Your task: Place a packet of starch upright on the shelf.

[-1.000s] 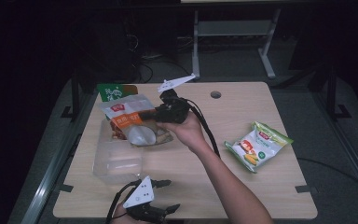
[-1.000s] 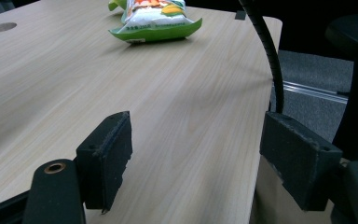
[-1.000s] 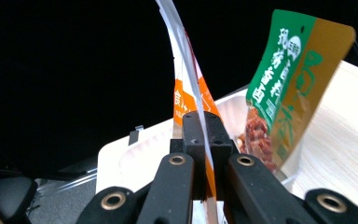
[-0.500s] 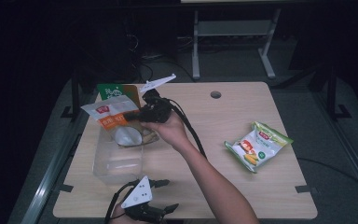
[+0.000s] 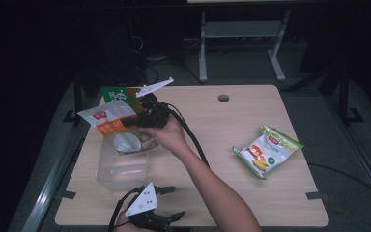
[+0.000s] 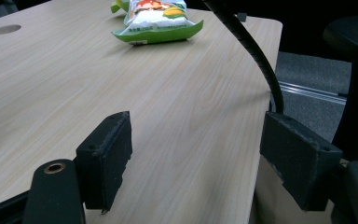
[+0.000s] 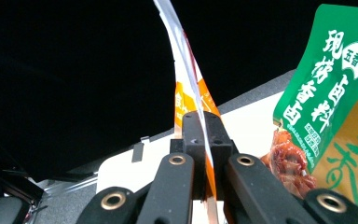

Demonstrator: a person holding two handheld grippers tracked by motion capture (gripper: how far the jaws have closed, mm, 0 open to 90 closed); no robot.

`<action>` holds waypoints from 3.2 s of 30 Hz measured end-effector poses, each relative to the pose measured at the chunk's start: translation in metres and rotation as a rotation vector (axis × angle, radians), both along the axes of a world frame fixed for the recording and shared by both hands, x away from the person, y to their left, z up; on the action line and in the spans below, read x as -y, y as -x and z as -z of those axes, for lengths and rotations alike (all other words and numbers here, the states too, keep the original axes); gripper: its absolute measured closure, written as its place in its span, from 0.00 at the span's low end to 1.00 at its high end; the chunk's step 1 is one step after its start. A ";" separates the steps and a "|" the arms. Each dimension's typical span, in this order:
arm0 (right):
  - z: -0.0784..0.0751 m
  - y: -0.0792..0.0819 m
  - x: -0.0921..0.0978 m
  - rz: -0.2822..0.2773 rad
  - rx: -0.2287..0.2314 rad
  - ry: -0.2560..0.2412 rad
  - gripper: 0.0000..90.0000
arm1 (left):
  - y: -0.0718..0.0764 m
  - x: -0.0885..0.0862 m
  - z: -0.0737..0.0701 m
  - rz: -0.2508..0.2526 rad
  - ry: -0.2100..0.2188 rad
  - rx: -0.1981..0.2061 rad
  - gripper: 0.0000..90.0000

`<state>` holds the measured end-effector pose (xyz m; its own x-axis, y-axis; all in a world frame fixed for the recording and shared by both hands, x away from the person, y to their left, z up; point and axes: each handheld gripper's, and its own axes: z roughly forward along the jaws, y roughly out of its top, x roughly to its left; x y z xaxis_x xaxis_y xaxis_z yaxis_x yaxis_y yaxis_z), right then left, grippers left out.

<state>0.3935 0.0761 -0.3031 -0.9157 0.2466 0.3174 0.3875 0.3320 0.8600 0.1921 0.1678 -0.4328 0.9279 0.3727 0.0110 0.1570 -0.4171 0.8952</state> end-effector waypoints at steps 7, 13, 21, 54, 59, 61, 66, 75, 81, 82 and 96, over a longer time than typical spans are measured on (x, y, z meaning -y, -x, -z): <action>0.007 -0.001 -0.015 0.001 -0.012 0.008 1.00 | 0.001 -0.002 0.000 -0.001 0.001 -0.001 0.28; 0.020 -0.006 -0.029 -0.001 -0.037 0.017 1.00 | 0.000 -0.003 0.000 -0.013 -0.001 0.000 0.28; 0.045 -0.015 -0.041 0.001 -0.113 -0.006 1.00 | 0.002 -0.001 0.001 -0.006 -0.007 -0.007 0.27; 0.079 -0.011 -0.010 -0.019 -0.102 0.083 0.99 | 0.003 0.004 0.006 0.000 -0.033 -0.006 0.27; 0.084 -0.013 -0.006 -0.020 -0.125 0.079 0.99 | 0.003 0.005 0.006 0.000 -0.036 -0.009 0.27; 0.085 -0.014 -0.005 -0.017 -0.133 0.077 0.99 | 0.003 0.005 0.006 0.001 -0.039 -0.009 0.27; 0.085 -0.014 -0.004 -0.013 -0.131 0.084 0.97 | 0.004 0.005 0.006 0.000 -0.038 -0.007 0.27; 0.076 -0.013 0.013 -0.007 -0.127 0.055 0.77 | 0.004 0.006 0.007 0.001 -0.040 -0.007 0.27; 0.067 -0.007 0.030 0.002 -0.105 0.061 0.72 | 0.003 0.006 0.008 0.001 -0.047 -0.008 0.27; 0.066 -0.006 0.034 0.001 -0.098 0.062 0.72 | 0.003 0.006 0.008 0.000 -0.046 -0.009 0.27; 0.063 0.006 0.078 0.039 -0.084 0.053 0.63 | 0.002 0.004 0.008 -0.009 -0.036 -0.024 0.27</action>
